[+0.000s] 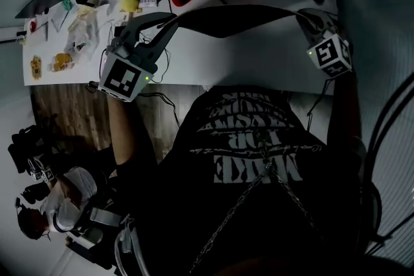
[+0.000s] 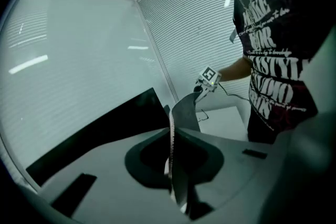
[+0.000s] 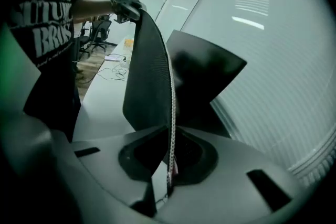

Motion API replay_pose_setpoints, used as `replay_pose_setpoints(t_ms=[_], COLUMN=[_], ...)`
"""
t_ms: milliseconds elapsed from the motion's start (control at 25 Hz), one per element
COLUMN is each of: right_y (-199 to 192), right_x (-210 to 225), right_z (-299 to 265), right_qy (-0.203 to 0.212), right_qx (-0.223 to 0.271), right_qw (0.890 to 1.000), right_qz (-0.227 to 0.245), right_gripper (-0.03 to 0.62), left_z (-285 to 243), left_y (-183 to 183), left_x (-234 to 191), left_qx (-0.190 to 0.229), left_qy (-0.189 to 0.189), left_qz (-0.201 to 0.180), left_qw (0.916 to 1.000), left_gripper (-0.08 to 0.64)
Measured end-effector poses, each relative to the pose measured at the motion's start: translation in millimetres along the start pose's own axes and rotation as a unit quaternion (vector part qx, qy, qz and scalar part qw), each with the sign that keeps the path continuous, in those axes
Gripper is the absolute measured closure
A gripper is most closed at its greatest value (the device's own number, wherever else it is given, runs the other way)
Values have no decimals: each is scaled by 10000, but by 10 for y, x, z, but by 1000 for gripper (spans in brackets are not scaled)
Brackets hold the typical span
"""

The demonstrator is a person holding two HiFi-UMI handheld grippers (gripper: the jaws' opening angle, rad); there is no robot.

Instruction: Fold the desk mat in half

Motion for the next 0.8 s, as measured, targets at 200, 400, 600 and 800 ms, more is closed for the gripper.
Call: replay_pose_setpoints(t_ms=[200,400,600,800], right_y=[366,81,-290,-570], right_x=[14,-738,-1621,-2153], right_z=[618,532,251,154], right_qy=[-653,-226,646,1231], right_qx=[-339,-1062,-1787,-1978], right_qw=[9973,9922,9721,9495], right_qz=[43,-614,-1372,-2104], right_gripper=[575,577,577,577], left_z=[-25,-157,-151,-26], left_y=[-113,-851,-1700,-2222], left_x=[-165,228,984,1511], left_qx=[252,-165,-855,-1291], left_qy=[-350,-1040,-1862,-2053], left_qz=[-336,166,1562,2850], left_qw=[9985,9943,9662,9273], left_gripper=[538,538,538,538])
Point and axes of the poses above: the fingertips, and each gripper's own axes: z backward along the fingers, x to its right, y out of its top, the point moved 10 cm from there along z, backward along the fingers, and after that the axes turned 7 degrees about x, right-handed, at the moved point
